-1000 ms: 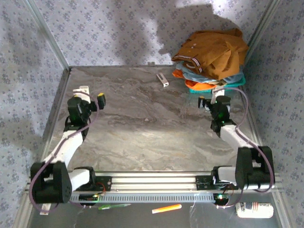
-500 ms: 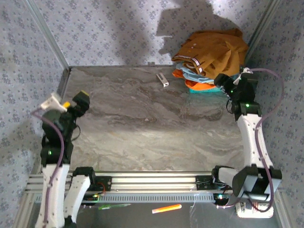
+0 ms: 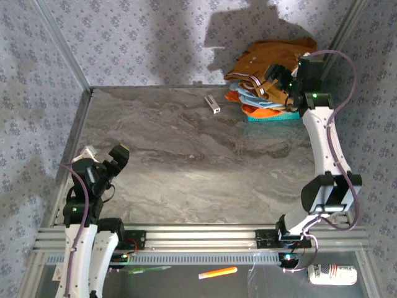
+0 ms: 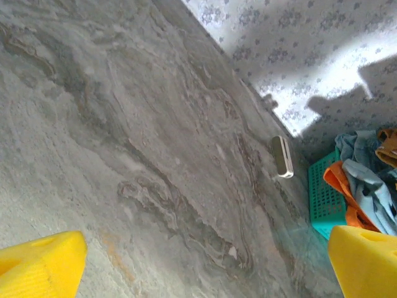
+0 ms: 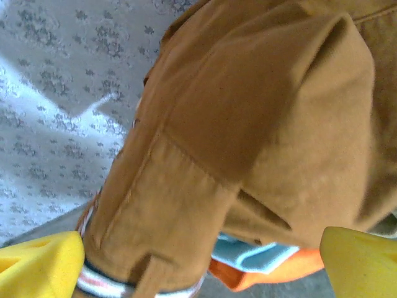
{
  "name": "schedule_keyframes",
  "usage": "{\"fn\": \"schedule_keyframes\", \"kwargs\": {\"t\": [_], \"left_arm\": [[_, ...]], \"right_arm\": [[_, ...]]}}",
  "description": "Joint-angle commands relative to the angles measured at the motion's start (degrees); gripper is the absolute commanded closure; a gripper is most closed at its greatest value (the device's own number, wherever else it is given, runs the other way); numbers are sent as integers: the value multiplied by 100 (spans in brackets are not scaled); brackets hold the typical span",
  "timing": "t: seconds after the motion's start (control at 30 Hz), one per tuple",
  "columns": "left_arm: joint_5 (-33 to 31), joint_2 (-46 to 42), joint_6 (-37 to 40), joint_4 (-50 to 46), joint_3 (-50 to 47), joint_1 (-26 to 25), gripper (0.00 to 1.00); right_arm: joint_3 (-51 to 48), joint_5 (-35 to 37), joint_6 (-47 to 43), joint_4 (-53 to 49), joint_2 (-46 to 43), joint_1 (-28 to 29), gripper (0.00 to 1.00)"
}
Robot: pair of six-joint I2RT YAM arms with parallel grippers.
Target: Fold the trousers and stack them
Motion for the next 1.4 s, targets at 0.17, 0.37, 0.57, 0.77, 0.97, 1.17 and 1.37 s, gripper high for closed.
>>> {"fn": "schedule_keyframes", "kwargs": {"t": [0.17, 0.37, 0.57, 0.77, 0.97, 1.17, 1.37], "left_arm": [[322, 62, 194, -180, 364, 6, 0], [323, 181, 336, -264, 557, 6, 0], [188, 241, 429, -297, 647, 5, 0], [248, 507, 549, -197, 850, 7, 0], [73, 770, 699, -185, 1179, 1, 4], [-243, 890, 753, -113, 1438, 15, 5], [-392, 1115, 873, -268, 1896, 20, 6]], "right_arm": [[1420, 66, 895, -507, 1556, -198, 0], [2560, -492, 939, -1122, 2517, -223, 46], [2474, -394, 722, -1076, 2120, -88, 100], [2124, -94, 285, -778, 1107, 336, 100], [2135, 409, -310, -672, 187, 914, 100], [2055, 1031, -1023, -615, -569, 1992, 100], [2032, 1501, -1630, -695, -1136, 3421, 100]]}}
